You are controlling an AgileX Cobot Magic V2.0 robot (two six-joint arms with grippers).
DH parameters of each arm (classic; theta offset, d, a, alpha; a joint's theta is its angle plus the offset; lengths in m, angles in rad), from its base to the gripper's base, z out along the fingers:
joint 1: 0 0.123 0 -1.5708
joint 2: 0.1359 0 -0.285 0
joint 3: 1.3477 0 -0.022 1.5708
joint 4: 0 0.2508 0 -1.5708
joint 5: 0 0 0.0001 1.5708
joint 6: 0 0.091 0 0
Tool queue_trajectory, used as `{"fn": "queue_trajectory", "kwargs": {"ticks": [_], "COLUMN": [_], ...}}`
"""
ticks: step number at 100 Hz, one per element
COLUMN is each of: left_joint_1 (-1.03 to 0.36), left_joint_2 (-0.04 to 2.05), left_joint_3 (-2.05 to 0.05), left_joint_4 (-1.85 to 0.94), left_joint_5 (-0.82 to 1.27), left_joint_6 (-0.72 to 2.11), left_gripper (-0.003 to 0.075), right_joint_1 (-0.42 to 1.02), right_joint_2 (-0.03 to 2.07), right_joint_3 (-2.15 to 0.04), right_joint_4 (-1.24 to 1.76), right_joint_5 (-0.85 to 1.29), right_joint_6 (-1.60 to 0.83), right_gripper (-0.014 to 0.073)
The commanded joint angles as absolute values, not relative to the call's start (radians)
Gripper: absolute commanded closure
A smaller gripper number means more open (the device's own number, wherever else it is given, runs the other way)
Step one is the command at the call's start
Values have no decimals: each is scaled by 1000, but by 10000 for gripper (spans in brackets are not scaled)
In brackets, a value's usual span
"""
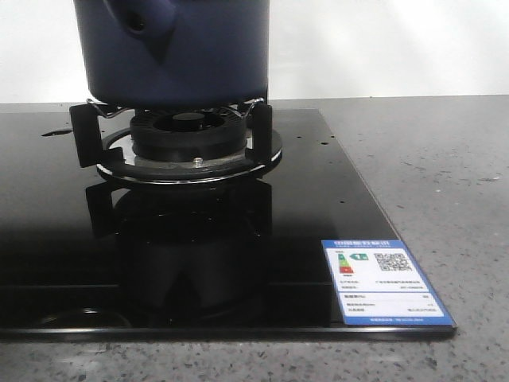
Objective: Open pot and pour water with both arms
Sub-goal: 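Lift the light blue bowl up off the counter with the right gripper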
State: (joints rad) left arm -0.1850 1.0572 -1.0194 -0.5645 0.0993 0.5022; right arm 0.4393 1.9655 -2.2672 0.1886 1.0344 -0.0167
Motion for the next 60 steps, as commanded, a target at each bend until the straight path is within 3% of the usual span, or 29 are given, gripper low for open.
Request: {"fn": "queue_trajectory", "kwargs": {"ticks": [1,60], "left_joint_1": [-180,-180], "left_joint_2": [1039,1039], "left_joint_3": [-1058,-1058], "left_joint_4": [-568,-568], "left_joint_5": [9,0], "left_joint_6": [500,500], "left_gripper": [391,391], "right_joint_1": [447,462], "right_joint_2": [1882,1580], "right_joint_3": [-2254,-1538], "right_joint_4": [174,137], "right_joint_5": [874,0], "right_joint_6": [-14,-77], "right_gripper": [634,636]}}
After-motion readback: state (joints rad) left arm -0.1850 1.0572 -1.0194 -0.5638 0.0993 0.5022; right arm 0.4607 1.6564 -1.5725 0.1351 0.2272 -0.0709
